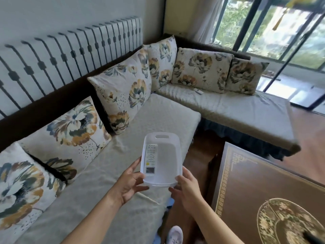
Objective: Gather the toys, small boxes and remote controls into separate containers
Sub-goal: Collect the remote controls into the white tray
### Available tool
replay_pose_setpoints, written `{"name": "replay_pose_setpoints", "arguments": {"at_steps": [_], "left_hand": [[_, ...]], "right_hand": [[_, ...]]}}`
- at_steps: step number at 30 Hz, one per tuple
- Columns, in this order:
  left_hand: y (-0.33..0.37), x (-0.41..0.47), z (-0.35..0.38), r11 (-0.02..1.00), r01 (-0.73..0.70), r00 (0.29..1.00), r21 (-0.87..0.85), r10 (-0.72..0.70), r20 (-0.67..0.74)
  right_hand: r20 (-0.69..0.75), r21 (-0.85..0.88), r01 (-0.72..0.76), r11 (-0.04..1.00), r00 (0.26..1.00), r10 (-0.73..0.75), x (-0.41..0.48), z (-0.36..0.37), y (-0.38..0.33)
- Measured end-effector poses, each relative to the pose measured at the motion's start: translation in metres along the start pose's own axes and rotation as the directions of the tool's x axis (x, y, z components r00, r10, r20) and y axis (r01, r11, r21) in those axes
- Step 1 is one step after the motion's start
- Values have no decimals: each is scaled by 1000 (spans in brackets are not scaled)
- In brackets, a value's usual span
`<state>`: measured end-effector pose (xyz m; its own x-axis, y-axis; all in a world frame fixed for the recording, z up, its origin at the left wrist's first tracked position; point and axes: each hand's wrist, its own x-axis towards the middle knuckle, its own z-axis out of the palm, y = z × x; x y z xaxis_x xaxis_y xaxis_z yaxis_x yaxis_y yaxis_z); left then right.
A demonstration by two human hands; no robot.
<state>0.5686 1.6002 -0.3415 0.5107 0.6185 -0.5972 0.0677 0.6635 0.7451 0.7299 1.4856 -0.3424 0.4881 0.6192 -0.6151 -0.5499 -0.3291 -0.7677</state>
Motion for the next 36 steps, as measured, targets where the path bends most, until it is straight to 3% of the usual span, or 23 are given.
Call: {"name": "replay_pose_setpoints", "arguments": {"at_steps": [10,17,28,36], "left_hand": [[37,92,143,999,-16,997,50,12,72],[50,146,231,999,-15,989,51,8,149],[82,206,311,995,16,972,100,-39,233],[125,312,351,993,47,971,105,-70,229]], "right_hand": [[-19,65,137,988,991,-136,65,-99,-104],[-121,64,145,987,983,-137,112,-165,-156],[-216,174,142,975,971,-103,163,-214,-211],[-245,189,119,975,967,-71,262,-223,-270]]}}
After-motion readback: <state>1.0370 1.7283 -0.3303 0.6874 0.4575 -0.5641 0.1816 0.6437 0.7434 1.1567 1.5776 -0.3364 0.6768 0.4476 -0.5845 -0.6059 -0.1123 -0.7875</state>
